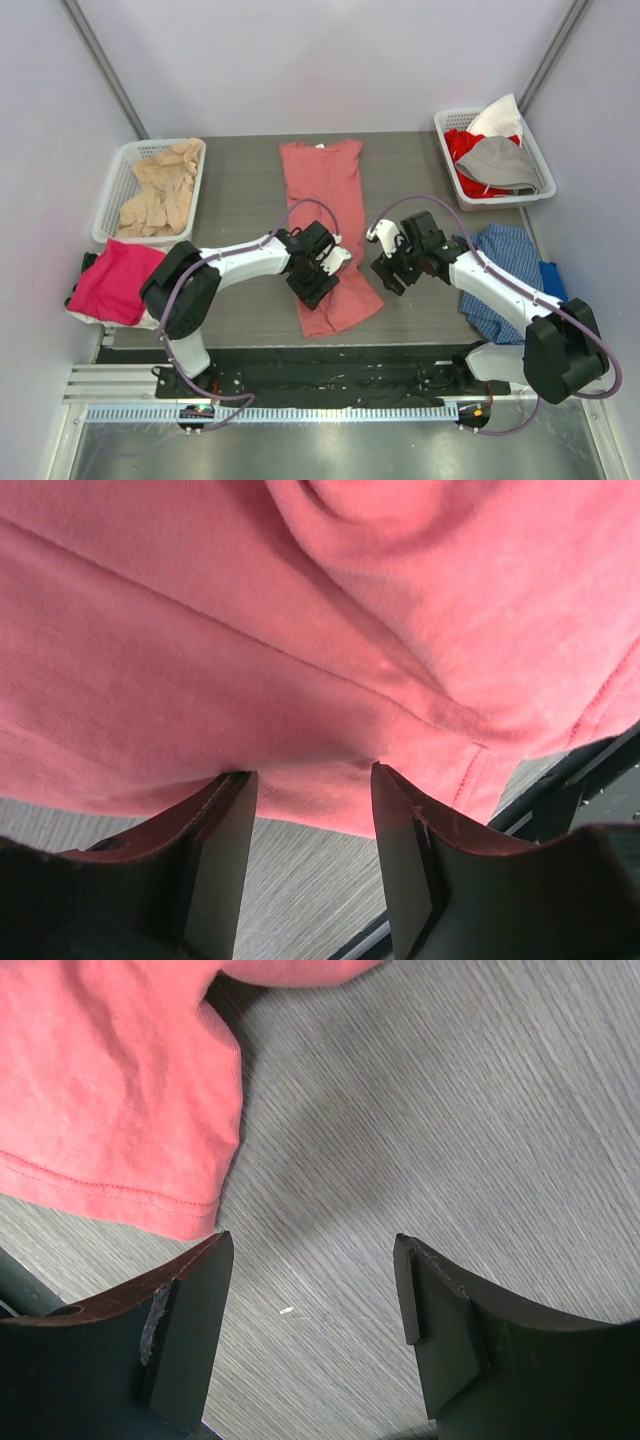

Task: Fold and stack the t-shirts
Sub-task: Fold the tshirt

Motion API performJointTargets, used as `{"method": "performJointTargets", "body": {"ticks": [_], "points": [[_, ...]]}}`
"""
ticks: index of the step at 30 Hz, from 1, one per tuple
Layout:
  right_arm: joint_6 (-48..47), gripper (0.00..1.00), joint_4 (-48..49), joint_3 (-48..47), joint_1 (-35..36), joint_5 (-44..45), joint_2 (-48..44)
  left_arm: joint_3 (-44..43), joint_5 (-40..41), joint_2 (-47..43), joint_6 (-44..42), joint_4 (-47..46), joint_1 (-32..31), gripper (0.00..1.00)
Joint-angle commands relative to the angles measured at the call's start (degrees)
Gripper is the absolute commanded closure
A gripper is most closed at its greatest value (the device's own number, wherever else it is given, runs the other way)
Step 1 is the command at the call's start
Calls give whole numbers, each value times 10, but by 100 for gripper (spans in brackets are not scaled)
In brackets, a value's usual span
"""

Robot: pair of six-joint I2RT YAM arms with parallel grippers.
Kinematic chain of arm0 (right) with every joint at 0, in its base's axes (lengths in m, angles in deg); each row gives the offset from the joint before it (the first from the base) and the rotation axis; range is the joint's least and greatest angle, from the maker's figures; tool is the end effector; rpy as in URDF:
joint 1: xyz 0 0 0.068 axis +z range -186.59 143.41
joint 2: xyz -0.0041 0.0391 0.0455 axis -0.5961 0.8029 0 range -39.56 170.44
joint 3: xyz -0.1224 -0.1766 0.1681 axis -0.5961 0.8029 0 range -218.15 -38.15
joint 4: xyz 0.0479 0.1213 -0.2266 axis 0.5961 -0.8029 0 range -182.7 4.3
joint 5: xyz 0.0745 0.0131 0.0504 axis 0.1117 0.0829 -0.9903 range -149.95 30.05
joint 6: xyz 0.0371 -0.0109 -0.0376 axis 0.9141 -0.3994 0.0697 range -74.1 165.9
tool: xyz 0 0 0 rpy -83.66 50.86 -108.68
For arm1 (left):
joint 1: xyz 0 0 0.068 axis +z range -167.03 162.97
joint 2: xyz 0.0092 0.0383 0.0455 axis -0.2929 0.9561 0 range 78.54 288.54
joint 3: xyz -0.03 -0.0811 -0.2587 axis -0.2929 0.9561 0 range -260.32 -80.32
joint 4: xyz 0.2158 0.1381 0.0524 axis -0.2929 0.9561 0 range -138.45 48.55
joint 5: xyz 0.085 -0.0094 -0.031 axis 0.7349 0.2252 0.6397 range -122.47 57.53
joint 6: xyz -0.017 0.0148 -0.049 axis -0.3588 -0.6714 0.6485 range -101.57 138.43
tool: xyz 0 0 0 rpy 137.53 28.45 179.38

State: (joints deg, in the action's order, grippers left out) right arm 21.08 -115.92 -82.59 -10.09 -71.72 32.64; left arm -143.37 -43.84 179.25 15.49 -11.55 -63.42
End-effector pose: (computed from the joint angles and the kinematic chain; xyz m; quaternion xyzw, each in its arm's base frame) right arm 0.2132 0.1143 0.2115 -0.4395 0.8496 0.1025 0.2729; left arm 0.2218 -0.2428 0.1656 0.4235 0.8906 -0.1407 0.0878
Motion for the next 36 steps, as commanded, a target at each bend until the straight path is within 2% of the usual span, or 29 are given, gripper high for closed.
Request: {"method": "performJointTargets", "body": {"ticks": [1, 10, 22, 29, 36], "points": [[6, 27, 9, -17, -1, -12, -24, -19, 40, 33, -24, -4, -2, 46], [3, 27, 8, -19, -1, -11, -22, -16, 108, 56, -58, 11, 4, 47], [2, 27, -9, -42, -1, -15, -3, -37, 178, 75, -84, 0, 53, 48], [1, 27, -12, -52, 33, 8, 23, -56, 183, 35, -91, -3, 71, 48], [8, 27, -18, -59, 69, -4, 46, -77, 141, -30, -90, 39, 70, 45]]}}
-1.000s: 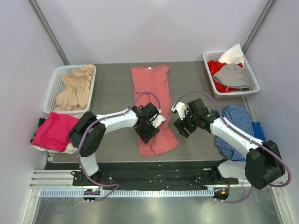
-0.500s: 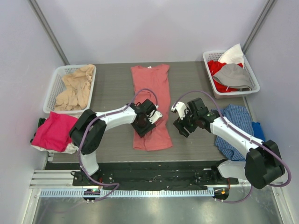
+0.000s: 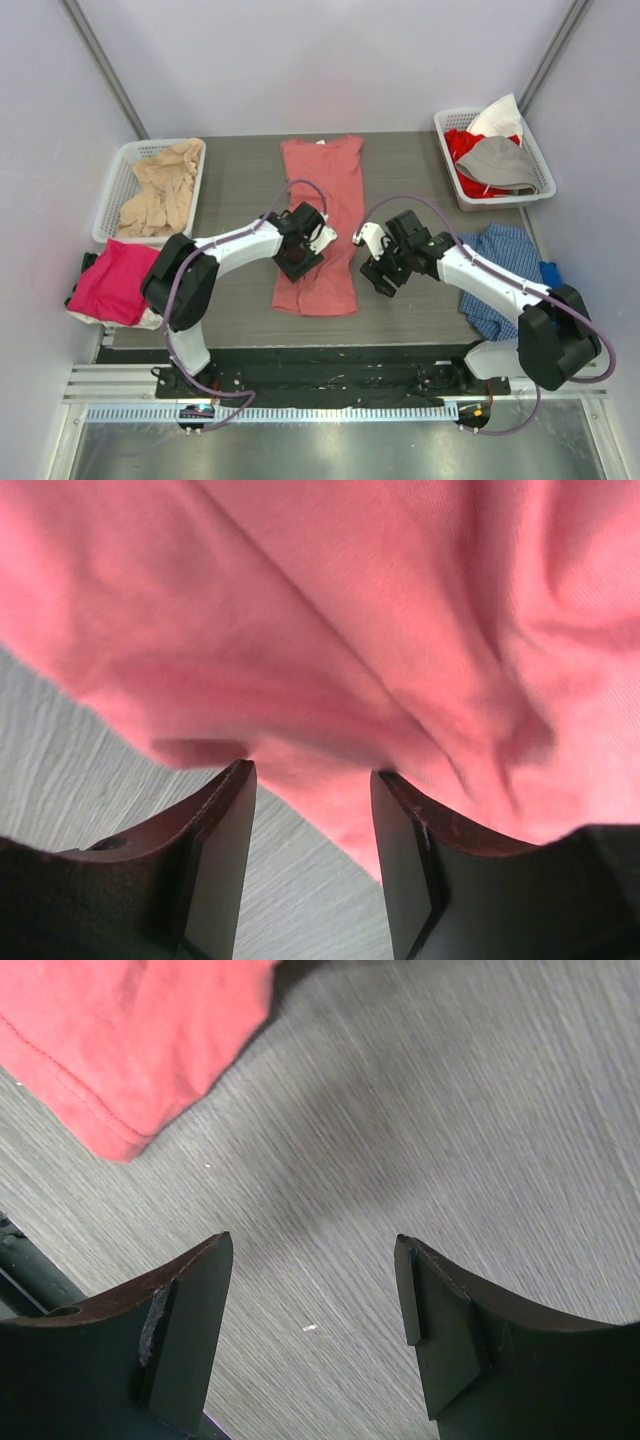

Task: Fold and stack the t-shirts
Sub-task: Fold the tshirt

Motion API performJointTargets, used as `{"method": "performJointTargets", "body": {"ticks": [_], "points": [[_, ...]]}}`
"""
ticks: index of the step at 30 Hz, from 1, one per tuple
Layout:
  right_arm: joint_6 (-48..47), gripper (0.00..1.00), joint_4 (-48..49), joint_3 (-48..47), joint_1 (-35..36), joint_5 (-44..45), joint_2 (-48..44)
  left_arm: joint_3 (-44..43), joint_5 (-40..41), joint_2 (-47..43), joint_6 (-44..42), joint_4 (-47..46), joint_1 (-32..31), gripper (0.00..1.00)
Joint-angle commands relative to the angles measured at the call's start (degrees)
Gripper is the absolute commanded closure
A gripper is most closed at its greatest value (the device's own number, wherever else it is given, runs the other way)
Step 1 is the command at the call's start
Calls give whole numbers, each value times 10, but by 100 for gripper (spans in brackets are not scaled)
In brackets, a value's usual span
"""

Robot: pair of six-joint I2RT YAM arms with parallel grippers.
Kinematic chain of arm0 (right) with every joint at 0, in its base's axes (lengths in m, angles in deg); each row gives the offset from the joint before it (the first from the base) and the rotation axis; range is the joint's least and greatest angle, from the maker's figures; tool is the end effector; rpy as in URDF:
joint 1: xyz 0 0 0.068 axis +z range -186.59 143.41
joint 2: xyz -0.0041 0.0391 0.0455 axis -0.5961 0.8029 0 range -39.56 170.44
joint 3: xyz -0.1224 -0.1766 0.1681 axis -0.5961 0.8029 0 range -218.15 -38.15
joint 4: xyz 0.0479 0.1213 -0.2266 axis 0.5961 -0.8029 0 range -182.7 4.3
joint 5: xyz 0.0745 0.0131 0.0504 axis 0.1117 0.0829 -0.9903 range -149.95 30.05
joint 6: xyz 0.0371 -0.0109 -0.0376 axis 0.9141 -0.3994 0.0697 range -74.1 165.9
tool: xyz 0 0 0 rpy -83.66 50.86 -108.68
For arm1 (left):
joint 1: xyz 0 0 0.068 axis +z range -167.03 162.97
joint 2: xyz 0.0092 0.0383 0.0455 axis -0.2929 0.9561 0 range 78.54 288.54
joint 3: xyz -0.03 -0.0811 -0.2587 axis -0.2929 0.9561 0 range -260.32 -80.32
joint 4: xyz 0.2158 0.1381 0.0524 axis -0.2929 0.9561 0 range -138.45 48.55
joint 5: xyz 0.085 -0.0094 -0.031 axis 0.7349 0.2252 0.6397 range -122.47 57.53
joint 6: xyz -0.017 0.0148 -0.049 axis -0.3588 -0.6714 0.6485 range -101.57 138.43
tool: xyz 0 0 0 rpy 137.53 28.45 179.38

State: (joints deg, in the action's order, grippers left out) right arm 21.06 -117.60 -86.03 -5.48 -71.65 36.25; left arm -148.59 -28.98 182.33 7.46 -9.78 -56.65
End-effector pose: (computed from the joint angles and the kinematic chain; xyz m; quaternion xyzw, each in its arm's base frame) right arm 0.2143 0.1377 0.2136 -0.4740 0.8358 0.1124 0.2532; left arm 0.2689 -0.2196 0.1709 0.4192 0.8969 -0.0048 0.1406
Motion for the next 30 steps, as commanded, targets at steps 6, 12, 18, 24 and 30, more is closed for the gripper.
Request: {"method": "performJointTargets", "body": {"ticks": [6, 12, 18, 24, 30], "points": [[11, 27, -4, -28, 44, -10, 21, -20, -26, -111, -8, 64, -3, 45], [14, 28, -4, -39, 69, -10, 42, 13, -59, -126, 9, 84, 2, 46], [24, 31, 3, -46, 107, -9, 72, 45, -122, -121, 61, 83, 35, 48], [33, 31, 19, -38, 132, 1, 78, 73, -128, -141, 67, 83, 47, 48], [38, 32, 30, -42, 151, 15, 96, 61, -156, -124, 74, 94, 63, 48]]}}
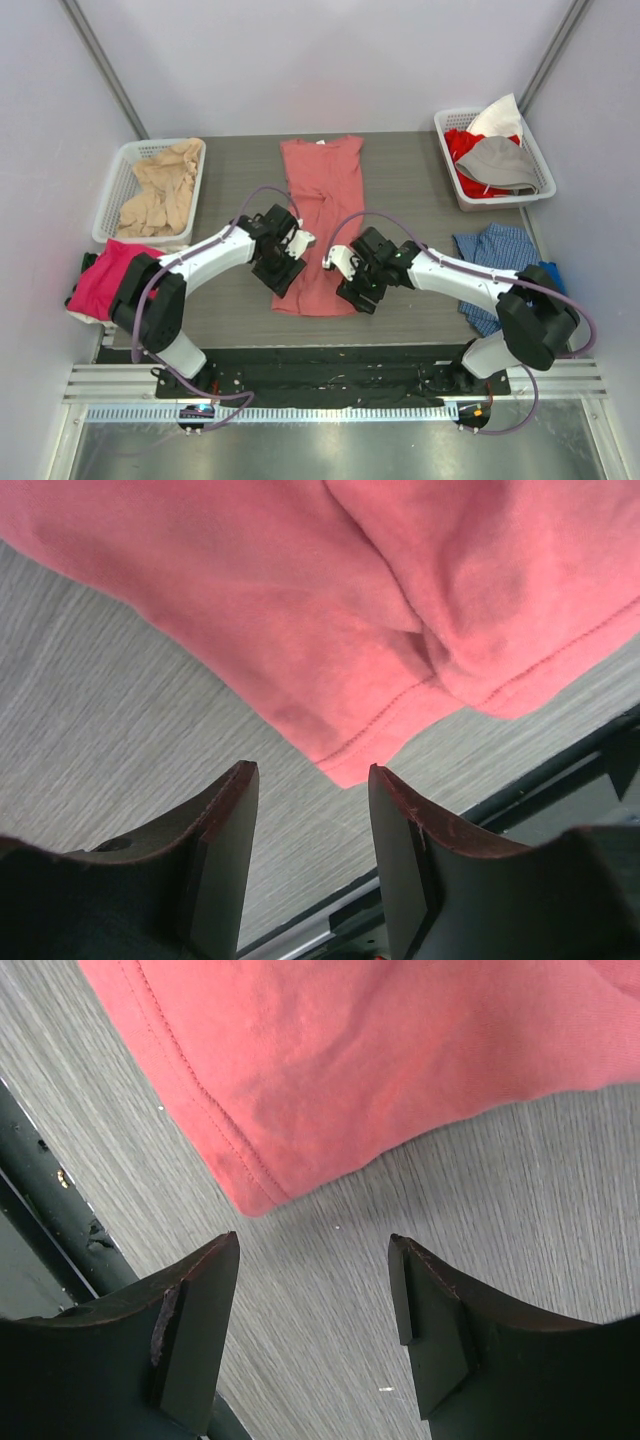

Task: Fold and stack the t-shirts
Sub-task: Fold the tshirt

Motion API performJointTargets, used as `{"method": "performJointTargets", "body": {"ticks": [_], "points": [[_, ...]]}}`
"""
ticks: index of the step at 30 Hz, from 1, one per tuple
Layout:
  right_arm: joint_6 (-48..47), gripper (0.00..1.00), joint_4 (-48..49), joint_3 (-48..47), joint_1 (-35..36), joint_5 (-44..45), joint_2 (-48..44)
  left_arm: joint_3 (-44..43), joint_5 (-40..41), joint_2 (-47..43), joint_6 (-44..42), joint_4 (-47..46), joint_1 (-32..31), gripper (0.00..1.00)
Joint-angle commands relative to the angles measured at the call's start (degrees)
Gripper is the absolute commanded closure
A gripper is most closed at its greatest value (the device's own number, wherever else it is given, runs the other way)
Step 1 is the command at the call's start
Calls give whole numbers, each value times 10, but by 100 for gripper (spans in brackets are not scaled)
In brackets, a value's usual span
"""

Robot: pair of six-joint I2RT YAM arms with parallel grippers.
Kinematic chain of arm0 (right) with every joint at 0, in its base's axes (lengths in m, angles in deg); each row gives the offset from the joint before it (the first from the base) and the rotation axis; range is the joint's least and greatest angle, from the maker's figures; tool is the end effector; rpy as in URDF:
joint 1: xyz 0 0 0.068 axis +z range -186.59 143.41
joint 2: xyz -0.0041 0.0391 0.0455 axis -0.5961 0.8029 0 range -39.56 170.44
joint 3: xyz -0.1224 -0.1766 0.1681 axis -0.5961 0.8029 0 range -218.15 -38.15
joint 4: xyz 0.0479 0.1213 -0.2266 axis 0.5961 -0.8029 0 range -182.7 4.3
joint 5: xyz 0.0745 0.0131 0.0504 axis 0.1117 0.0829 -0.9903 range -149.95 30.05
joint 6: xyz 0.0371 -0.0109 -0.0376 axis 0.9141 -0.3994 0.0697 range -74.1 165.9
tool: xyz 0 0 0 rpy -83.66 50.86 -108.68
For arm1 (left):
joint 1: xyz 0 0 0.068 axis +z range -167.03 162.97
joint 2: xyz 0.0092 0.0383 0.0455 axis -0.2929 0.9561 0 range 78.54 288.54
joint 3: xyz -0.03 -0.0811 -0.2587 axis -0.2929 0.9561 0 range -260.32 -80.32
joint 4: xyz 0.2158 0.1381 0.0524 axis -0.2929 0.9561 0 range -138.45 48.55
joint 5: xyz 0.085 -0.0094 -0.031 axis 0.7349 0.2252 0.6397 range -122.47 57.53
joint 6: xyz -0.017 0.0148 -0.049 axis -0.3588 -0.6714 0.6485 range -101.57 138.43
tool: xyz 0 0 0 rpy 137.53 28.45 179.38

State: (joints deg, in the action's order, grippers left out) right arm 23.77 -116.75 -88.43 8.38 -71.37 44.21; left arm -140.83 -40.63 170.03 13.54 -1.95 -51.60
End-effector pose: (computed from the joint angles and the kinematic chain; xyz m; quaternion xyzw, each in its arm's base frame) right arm 0.1900 0.1997 0.1924 -0.5547 0.7968 0.1385 0.1958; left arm 0.2373 -0.1695 0.1960 0.3420 0.9307 -0.0962 0.0870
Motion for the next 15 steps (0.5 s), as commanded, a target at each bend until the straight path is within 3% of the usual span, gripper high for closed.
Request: {"method": "performJointTargets", "body": {"ticks": [1, 3, 8, 15], "points": [[11, 32, 21, -20, 18, 19, 20, -21, -55, 10, 21, 25, 20, 48], [10, 32, 20, -25, 21, 25, 24, -31, -100, 40, 37, 37, 50, 48], [11, 32, 24, -13, 23, 24, 15, -29, -124, 62, 46, 43, 100, 48], [12, 32, 27, -17, 23, 20, 23, -37, -161, 86, 46, 62, 116, 48]]}}
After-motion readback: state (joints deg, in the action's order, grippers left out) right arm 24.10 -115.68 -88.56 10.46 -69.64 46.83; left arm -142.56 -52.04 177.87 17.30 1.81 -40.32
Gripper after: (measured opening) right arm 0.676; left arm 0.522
